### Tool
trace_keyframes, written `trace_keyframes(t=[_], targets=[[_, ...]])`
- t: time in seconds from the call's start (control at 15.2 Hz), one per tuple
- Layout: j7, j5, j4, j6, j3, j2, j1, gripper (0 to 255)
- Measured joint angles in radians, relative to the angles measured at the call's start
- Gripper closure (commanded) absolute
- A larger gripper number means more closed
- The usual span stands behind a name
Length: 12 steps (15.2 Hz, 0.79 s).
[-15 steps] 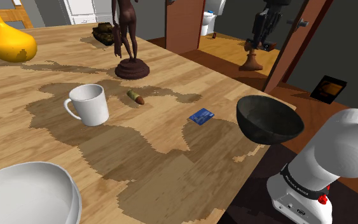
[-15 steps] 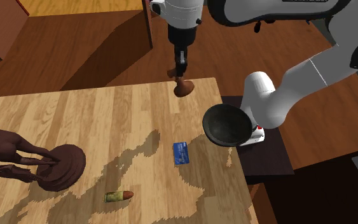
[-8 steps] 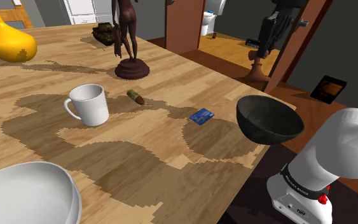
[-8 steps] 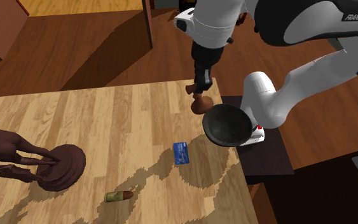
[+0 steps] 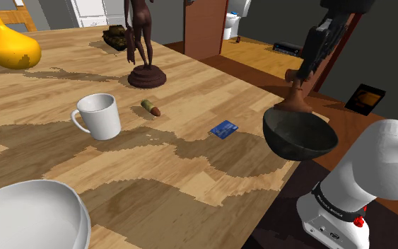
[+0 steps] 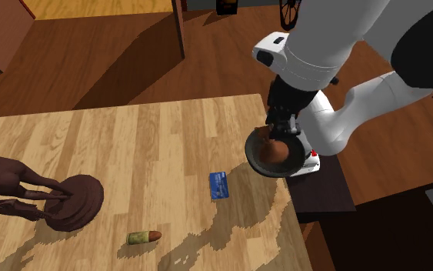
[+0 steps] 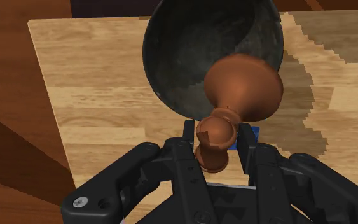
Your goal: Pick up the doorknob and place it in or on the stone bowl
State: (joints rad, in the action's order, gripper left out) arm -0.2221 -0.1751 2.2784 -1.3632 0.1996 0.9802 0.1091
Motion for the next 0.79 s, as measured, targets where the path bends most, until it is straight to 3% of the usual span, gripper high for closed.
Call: trace_keyframes(t=[0.79], targets=[[-0.018, -0.043, 0.181, -0.091, 0.042, 0.092, 0.021, 255]])
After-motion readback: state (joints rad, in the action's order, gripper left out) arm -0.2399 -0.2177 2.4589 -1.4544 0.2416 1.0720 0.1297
